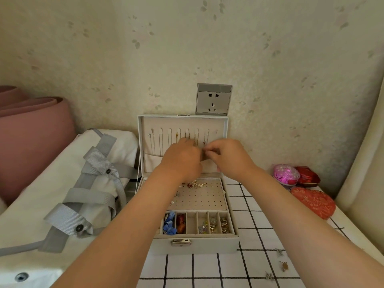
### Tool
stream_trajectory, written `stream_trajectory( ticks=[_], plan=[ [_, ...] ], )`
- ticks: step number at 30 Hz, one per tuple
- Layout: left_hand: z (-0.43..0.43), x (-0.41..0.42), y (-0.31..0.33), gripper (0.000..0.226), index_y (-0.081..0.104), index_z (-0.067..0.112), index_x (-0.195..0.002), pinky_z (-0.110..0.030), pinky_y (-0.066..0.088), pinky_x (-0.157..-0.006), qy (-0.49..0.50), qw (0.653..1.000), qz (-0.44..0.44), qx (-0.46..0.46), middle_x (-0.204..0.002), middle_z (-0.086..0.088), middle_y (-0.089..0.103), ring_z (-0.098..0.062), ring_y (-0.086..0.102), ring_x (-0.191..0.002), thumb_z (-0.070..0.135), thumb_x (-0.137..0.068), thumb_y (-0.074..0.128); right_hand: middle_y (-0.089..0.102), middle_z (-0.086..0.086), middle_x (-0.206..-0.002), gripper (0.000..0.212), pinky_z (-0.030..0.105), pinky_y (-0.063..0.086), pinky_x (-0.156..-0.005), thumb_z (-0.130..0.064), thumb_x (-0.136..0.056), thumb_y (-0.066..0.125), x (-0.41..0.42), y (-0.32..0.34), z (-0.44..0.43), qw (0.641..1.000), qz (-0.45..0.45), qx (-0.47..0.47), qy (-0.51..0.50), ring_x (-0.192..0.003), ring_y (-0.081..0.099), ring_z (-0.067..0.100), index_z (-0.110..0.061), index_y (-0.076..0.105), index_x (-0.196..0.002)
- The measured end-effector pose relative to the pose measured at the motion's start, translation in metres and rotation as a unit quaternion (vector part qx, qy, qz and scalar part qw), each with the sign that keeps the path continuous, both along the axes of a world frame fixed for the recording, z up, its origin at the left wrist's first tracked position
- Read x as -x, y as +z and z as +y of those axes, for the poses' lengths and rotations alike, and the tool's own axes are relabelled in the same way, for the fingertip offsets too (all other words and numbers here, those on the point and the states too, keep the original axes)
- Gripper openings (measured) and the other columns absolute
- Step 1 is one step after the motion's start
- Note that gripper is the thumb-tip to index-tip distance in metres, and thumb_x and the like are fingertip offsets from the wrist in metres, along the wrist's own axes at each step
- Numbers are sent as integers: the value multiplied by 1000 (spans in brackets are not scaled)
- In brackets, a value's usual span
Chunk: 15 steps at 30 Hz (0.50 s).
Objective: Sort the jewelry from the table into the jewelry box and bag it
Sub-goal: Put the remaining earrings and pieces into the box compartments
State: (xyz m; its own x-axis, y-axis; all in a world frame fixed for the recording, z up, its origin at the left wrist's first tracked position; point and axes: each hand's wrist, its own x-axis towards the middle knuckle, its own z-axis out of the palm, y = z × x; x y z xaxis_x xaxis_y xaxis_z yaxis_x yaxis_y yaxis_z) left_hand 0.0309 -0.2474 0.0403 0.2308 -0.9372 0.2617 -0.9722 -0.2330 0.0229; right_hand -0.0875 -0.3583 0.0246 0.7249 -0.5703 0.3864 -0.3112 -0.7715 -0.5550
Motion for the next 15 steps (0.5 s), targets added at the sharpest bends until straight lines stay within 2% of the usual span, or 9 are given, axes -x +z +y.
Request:
stream_trajectory(
  ticks=[2,3,5,8,10,15],
  plan=[
    [0,1,1,24,64,18,-108,-36,44,-84,-4,1000,0,-3,-104,-5,59,-24,52,-106,26,-94,47,75,-5,-105,23,32,57,-85,-13,-93,65,-1,-4,-4,998,35,53,5,-88,69,3,-22,77,-110],
    [0,1,1,23,65,18,-106,-36,46,-82,-3,1000,3,-8,-101,-4,62,-24,56,-101,27,-93,47,76,-5,-105,24,35,57,-87,-13,-92,66,-1,-4,-4,997,46,67,0,-92,69,9,-24,77,-110],
    [0,-1,-1,23,63,19,-107,-36,48,-81,1,1000,8,-5,-101,-1,65,-24,59,-97,27,-90,51,75,-6,-104,26,35,57,-83,-13,-91,65,0,-3,-3,994,64,89,-11,-93,69,12,-27,77,-109],
    [-1,-7,-5,27,63,16,-112,-39,50,-84,6,1000,18,7,-107,-1,63,-23,58,-100,27,-89,54,67,-1,-105,25,28,49,-70,-16,-92,63,1,-4,0,981,107,161,-20,-90,65,18,-27,74,-111],
    [-1,-8,-7,28,63,14,-114,-39,51,-84,4,999,36,2,-111,-2,59,-22,57,-102,25,-90,55,63,3,-105,22,29,47,-66,-19,-93,62,1,-5,1,971,131,199,-26,-87,64,22,-25,73,-111],
    [-1,-10,-13,28,65,17,-114,-37,46,-83,-19,999,-4,33,-111,-2,55,-22,48,-108,29,-90,56,59,1,-100,15,34,51,-68,-26,-94,61,0,-3,2,969,146,195,-30,-83,62,22,-26,75,-102]
  ],
)
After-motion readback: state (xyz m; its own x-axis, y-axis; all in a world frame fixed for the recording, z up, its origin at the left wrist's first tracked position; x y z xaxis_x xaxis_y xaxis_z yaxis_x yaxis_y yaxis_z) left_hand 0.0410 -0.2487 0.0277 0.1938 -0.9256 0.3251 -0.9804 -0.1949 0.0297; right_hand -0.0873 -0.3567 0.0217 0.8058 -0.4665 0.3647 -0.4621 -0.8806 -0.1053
